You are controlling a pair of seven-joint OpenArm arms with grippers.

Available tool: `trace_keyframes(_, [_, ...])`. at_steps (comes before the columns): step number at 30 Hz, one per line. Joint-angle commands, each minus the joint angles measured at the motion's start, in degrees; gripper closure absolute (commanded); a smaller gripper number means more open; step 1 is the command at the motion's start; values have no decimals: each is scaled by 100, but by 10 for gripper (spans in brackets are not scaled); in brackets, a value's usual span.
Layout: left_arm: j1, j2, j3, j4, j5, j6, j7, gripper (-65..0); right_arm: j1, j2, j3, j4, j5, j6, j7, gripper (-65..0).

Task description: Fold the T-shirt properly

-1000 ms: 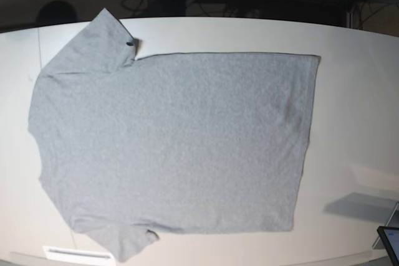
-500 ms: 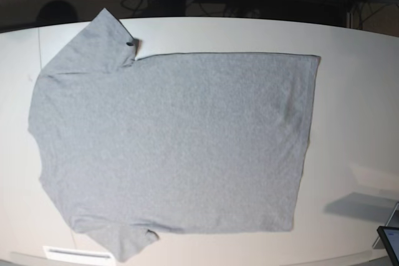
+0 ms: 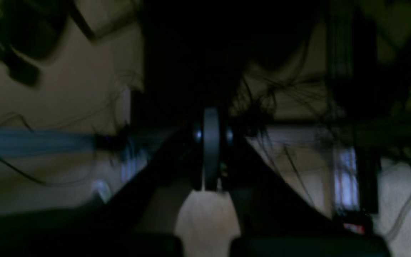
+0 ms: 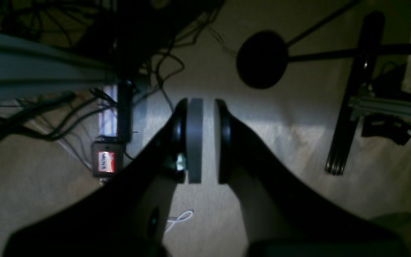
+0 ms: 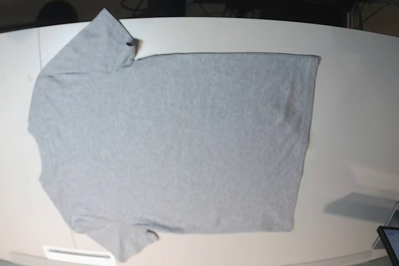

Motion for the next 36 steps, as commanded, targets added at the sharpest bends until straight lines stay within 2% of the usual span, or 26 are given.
trace_keyframes(1, [234,-9,-75,219,-23,38,-200,0,-218,-6,18,206,10,-58,73,-62])
trace_keyframes(5, [700,-9,-181,1081,-23,38,-534,0,-623,-14,18,1015,10,-58,73,-62])
trace_keyframes(9, [1086,9,-181,1995,-23,38,-578,0,-939,-23,71,1780,10,-58,73,-62])
trace_keyframes(12, [1280,79,-181,2619,-102,38,-542,0,-869,-32,300,2034,10,-58,-120,-62])
trace_keyframes(14, [1359,35,-181,3015,-428,38,-507,0,-605,-32,511,2122,10,-58,-358,-62])
trace_keyframes(16, [1332,-9,-190,3367,-727,38,-226,0,-315,-23,695,2140,10,-49,-551,-62])
trace_keyframes(19, [1113,-229,-480,3850,-964,38,636,0,168,12,959,2166,10,-14,-771,-64])
trace_keyframes(22, [647,-255,-858,3947,-946,21,1392,0,670,29,1082,2210,10,91,-964,-64])
trace_keyframes(23, [445,-255,-990,3947,-946,12,1594,0,881,29,1135,2210,10,302,-1078,-65])
trace_keyframes(25, [198,-255,-1165,3947,-946,12,1954,0,1355,29,1311,2245,10,944,-1439,-65])
trace_keyframes(29, [-118,-264,-1385,4008,-946,-137,2113,0,2401,3,2014,2254,10,2289,-2230,-65])
trace_keyframes(33, [-487,-255,-1587,4017,-973,-612,2315,0,3316,29,2770,2263,-7,3212,-2986,-67])
trace_keyframes(36, [-830,-273,-1631,4026,-946,-682,2658,0,3817,117,3122,2281,-16,3880,-3505,-67])
